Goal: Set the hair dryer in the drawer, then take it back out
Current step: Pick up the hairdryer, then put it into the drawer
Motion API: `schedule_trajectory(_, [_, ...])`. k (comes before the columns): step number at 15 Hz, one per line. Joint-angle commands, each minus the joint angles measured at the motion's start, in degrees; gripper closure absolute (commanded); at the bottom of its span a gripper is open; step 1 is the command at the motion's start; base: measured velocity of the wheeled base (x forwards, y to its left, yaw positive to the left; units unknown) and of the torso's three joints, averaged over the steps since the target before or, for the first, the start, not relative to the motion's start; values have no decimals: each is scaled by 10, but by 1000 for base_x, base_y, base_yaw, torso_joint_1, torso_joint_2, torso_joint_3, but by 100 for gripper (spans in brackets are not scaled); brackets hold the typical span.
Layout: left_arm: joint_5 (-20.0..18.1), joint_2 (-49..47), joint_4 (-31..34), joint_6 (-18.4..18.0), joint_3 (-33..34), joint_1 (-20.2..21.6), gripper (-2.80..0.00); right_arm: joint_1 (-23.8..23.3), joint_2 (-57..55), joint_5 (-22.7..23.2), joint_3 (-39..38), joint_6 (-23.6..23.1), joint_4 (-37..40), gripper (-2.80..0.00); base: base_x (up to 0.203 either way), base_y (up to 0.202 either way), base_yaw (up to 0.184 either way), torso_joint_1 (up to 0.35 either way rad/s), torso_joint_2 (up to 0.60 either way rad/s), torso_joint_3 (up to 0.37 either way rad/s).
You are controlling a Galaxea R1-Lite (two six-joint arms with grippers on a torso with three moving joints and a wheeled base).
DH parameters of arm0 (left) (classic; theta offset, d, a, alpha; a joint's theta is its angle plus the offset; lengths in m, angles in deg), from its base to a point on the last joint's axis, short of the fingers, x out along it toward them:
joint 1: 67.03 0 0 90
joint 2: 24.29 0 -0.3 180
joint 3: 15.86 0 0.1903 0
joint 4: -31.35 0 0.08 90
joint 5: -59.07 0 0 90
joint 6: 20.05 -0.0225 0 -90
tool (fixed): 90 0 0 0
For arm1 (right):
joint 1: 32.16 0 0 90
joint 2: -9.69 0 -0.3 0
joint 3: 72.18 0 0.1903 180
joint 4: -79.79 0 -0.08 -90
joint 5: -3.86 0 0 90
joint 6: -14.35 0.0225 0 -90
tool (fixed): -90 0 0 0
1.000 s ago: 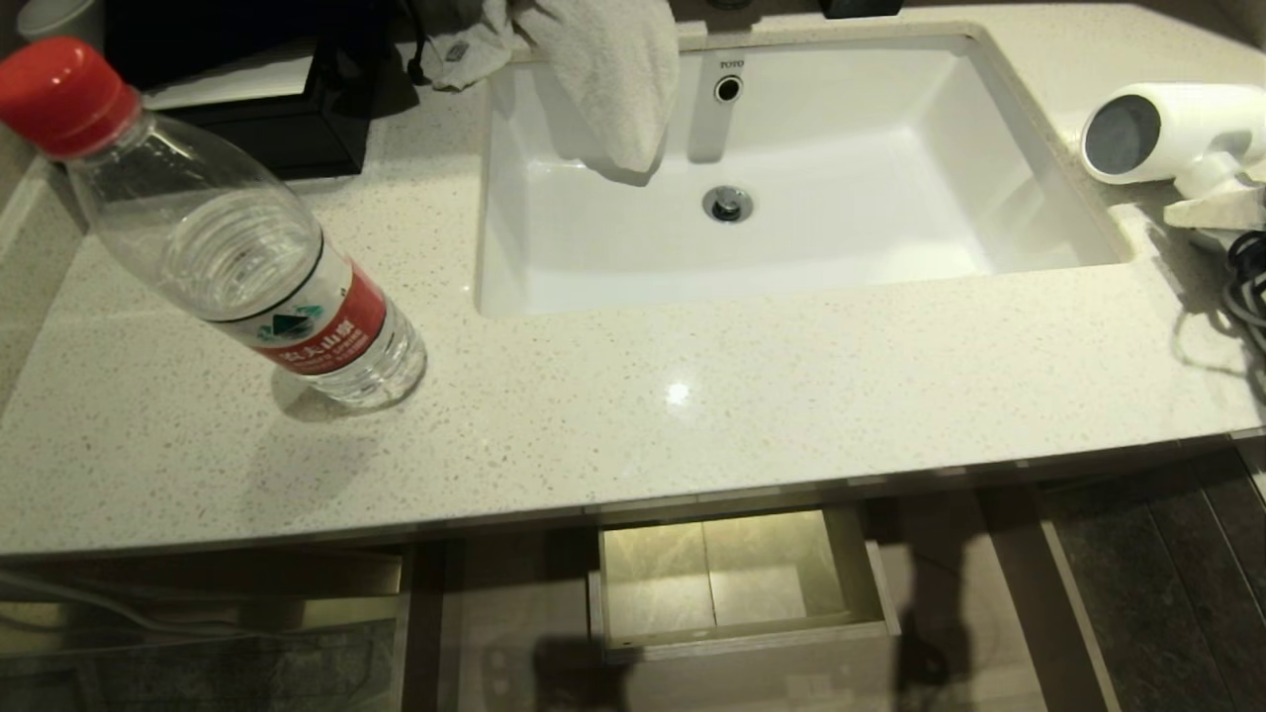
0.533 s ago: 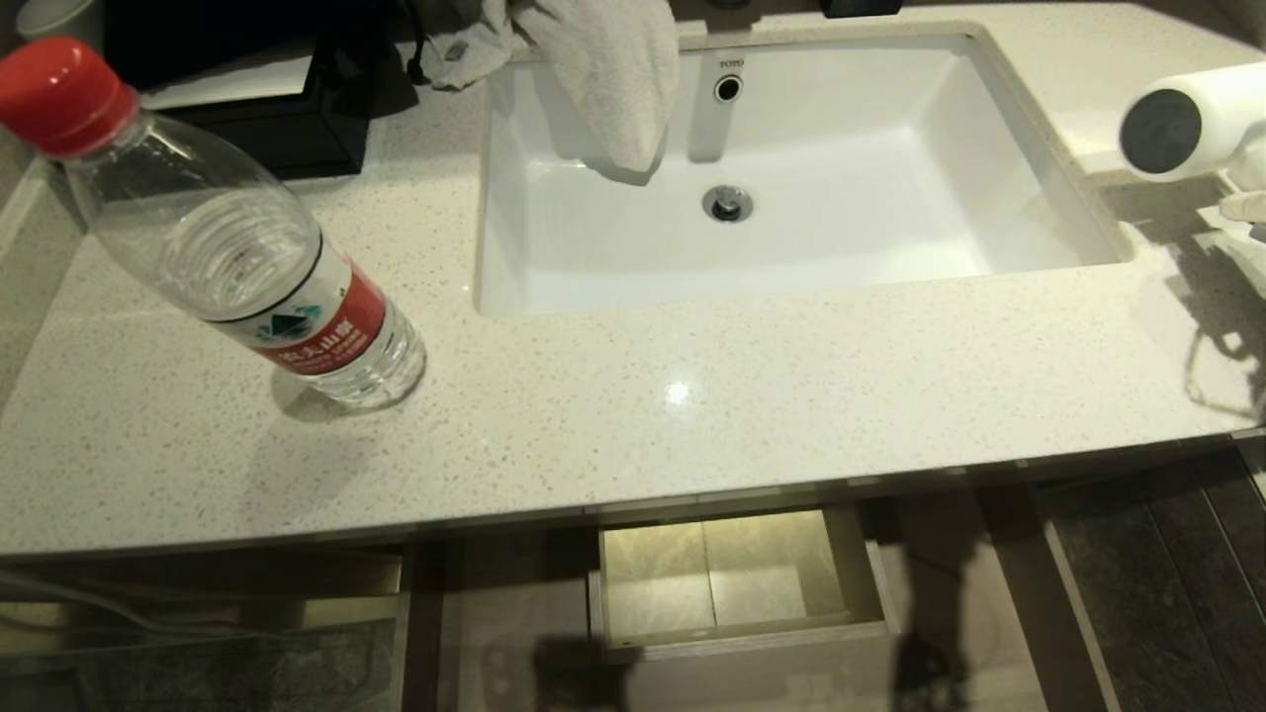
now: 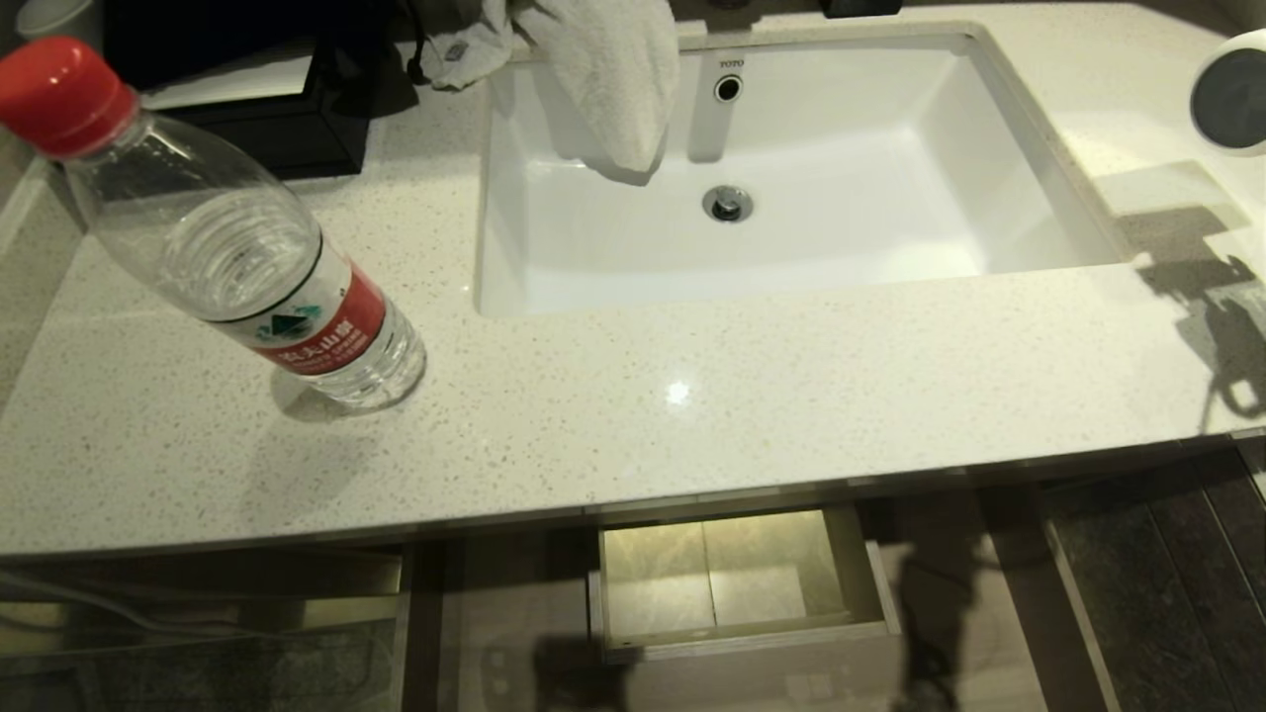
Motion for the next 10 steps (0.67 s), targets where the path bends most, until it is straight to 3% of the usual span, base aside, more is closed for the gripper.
schedule_trajectory(1, [0,-1,0,0,0,0,0,0,37,-2,-23,-1,1,0,0,0,0,-19,35,-21])
schedule_trajectory(3, [0,-1,0,0,0,0,0,1,49,-23,-34,0,1,0,0,0,0,-204,135,-95])
schedule_trajectory(10, [0,0,0,0,0,0,0,1,66,-23,-43,2,-3,0,0,0,0,-342,160,-177])
